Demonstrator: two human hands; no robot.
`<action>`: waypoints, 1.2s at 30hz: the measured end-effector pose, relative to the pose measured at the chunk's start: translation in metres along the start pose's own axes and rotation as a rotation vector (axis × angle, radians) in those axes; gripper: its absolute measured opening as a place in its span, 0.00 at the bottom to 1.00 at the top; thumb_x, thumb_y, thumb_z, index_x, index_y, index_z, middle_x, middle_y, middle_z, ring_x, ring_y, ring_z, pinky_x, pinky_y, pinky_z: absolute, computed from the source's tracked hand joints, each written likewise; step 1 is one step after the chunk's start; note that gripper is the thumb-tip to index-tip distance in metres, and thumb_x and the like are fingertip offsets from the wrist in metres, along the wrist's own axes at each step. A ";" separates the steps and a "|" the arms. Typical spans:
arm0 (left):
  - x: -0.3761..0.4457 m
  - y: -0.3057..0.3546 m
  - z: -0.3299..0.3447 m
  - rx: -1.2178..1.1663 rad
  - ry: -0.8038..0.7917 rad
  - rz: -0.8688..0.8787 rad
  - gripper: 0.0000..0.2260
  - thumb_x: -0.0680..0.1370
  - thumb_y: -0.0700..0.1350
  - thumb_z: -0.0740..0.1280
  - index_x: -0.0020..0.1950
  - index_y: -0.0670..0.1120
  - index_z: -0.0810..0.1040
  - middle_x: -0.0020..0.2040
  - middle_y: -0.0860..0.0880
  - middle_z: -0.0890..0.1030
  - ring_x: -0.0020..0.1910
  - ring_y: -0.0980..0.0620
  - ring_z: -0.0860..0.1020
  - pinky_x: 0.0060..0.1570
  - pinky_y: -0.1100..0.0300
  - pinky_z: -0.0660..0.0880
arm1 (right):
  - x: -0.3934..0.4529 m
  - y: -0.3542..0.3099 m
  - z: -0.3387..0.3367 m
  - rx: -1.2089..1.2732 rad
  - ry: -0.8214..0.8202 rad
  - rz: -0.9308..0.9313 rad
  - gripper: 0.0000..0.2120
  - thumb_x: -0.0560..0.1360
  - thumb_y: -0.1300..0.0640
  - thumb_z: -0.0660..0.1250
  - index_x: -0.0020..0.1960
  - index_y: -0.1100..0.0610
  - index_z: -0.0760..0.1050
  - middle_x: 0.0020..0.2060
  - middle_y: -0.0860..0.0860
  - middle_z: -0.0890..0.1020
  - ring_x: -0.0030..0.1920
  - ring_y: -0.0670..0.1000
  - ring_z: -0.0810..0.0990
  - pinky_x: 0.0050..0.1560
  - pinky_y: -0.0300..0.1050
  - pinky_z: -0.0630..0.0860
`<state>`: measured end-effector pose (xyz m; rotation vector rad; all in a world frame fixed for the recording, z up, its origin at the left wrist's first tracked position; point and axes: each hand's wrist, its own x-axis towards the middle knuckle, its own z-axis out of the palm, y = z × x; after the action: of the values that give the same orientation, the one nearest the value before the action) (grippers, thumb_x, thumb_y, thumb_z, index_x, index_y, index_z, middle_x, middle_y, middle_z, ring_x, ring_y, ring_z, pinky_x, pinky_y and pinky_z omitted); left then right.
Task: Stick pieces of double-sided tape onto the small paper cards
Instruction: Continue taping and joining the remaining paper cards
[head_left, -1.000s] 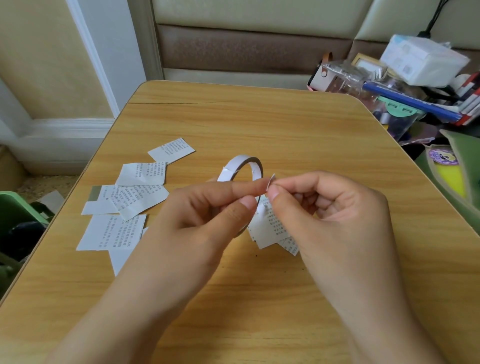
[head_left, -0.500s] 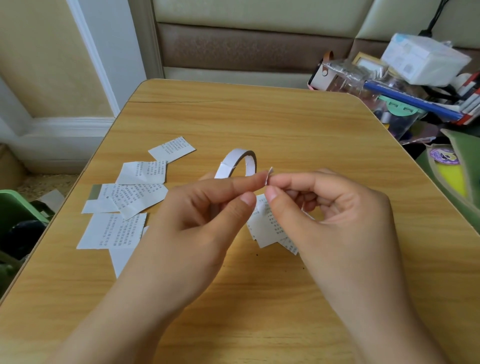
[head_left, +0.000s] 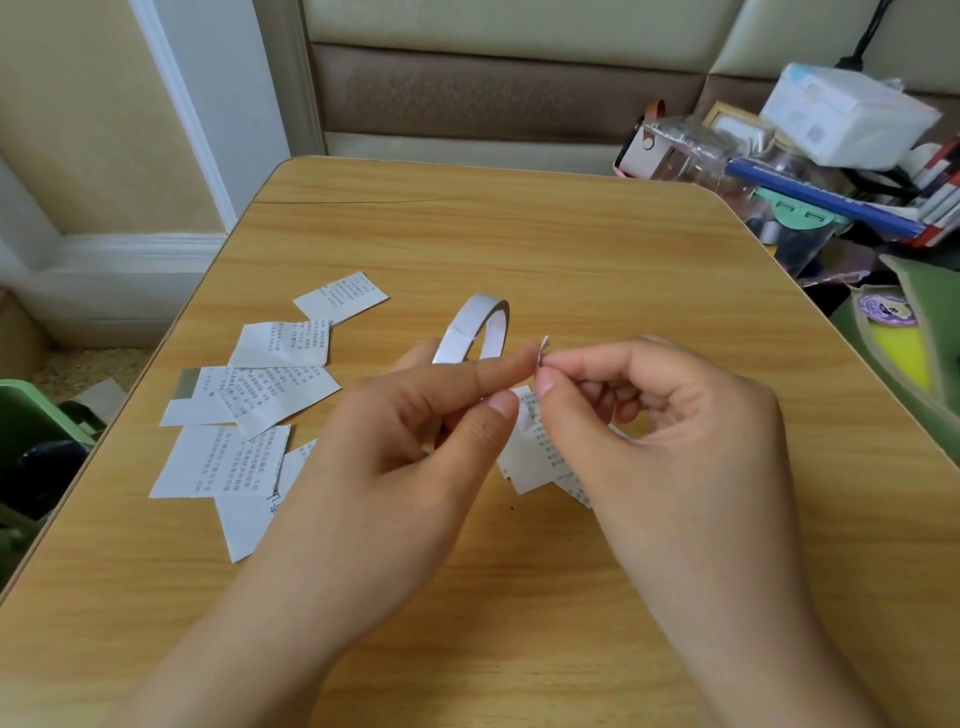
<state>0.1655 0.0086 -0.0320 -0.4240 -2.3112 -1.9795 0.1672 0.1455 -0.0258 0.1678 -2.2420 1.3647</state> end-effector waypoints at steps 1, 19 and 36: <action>0.000 0.000 0.000 -0.011 -0.001 -0.002 0.14 0.72 0.50 0.65 0.51 0.69 0.79 0.43 0.50 0.82 0.45 0.56 0.79 0.46 0.74 0.71 | 0.000 0.000 0.000 -0.005 0.002 -0.001 0.04 0.67 0.57 0.71 0.36 0.48 0.81 0.30 0.45 0.78 0.34 0.46 0.76 0.35 0.34 0.72; 0.002 0.002 -0.001 -0.319 -0.043 -0.120 0.12 0.69 0.46 0.65 0.44 0.60 0.85 0.30 0.59 0.78 0.33 0.64 0.74 0.37 0.74 0.70 | 0.002 -0.001 -0.002 0.135 -0.057 0.060 0.06 0.66 0.60 0.70 0.33 0.51 0.79 0.30 0.48 0.78 0.34 0.47 0.75 0.36 0.33 0.70; 0.005 0.005 -0.004 -0.284 -0.036 -0.130 0.10 0.71 0.48 0.65 0.44 0.58 0.85 0.37 0.35 0.72 0.36 0.46 0.63 0.41 0.53 0.62 | 0.004 0.002 -0.006 0.230 -0.090 0.165 0.02 0.64 0.59 0.68 0.34 0.53 0.79 0.27 0.45 0.78 0.30 0.42 0.73 0.33 0.33 0.69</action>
<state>0.1616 0.0061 -0.0258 -0.3355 -2.1321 -2.3932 0.1650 0.1523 -0.0234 0.1275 -2.2071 1.7349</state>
